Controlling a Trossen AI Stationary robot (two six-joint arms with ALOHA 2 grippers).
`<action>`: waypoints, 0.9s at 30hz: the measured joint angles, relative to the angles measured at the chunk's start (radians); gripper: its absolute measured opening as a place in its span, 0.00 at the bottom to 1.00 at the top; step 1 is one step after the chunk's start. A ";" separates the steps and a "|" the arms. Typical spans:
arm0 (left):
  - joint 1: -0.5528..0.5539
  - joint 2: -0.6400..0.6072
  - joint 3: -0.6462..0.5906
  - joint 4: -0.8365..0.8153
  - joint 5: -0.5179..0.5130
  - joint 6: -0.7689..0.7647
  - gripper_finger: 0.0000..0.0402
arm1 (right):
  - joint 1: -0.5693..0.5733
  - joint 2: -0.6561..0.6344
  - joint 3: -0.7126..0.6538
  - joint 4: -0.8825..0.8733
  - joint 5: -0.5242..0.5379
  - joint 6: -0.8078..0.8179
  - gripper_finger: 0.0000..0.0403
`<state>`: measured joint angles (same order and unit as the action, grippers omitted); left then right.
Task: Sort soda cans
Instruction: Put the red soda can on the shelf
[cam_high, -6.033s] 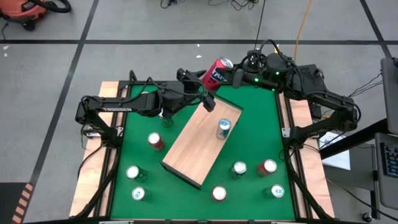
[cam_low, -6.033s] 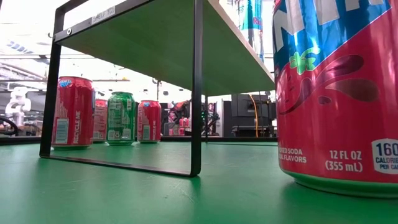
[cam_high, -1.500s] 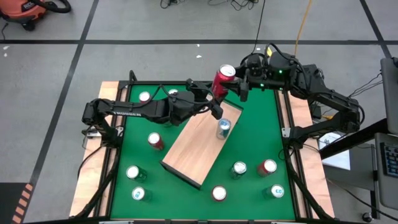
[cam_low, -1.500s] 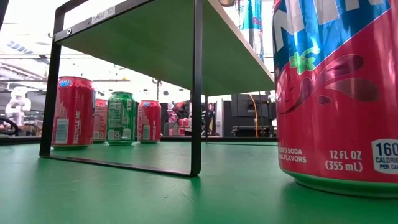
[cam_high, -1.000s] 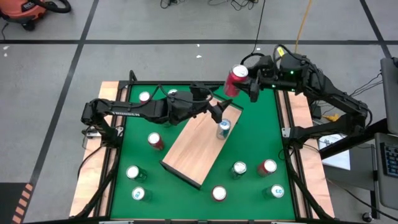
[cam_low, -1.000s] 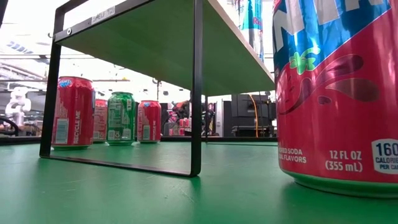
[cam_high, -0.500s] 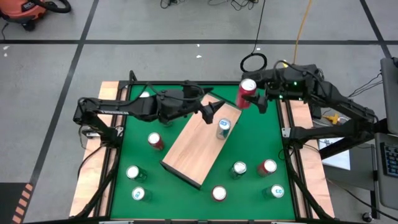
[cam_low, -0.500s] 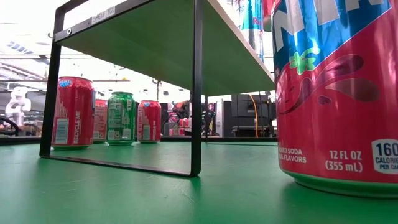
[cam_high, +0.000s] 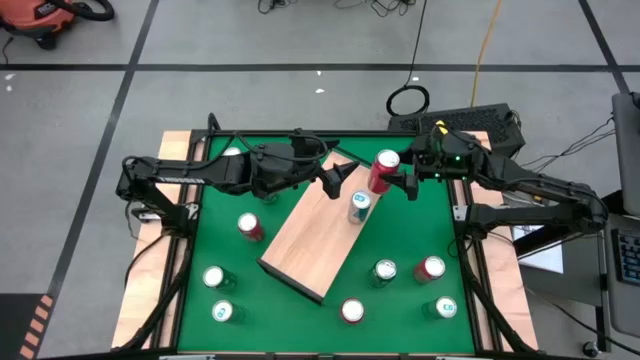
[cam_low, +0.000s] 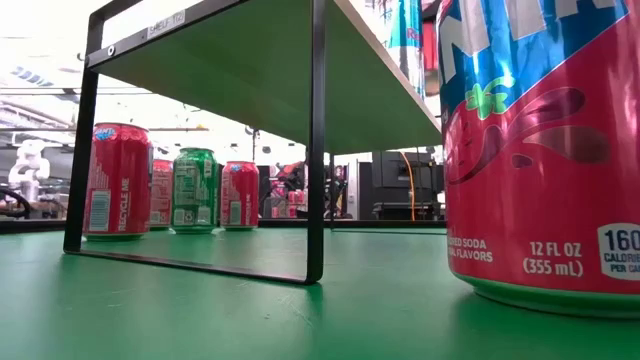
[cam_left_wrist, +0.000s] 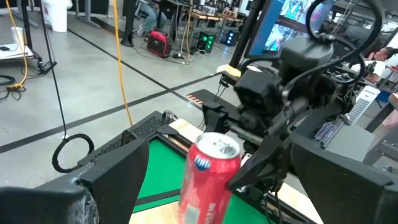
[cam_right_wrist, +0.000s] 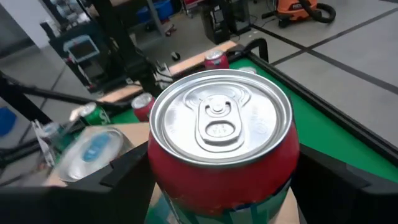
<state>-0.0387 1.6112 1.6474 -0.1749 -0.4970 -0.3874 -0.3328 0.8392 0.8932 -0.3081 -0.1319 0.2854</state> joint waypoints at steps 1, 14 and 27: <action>0.000 0.000 0.000 0.000 0.000 0.000 0.98 | 0.000 0.006 -0.006 0.000 -0.001 -0.013 0.75; 0.000 0.000 0.000 0.000 -0.006 0.001 0.98 | 0.000 0.108 -0.016 -0.002 -0.001 -0.152 0.75; 0.000 0.000 -0.001 -0.003 -0.008 0.008 0.98 | 0.000 0.154 -0.013 0.008 -0.003 -0.175 0.75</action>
<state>-0.0387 1.6115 1.6466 -0.1780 -0.5049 -0.3794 -0.3325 0.9937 0.8799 -0.2999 -0.1352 0.1104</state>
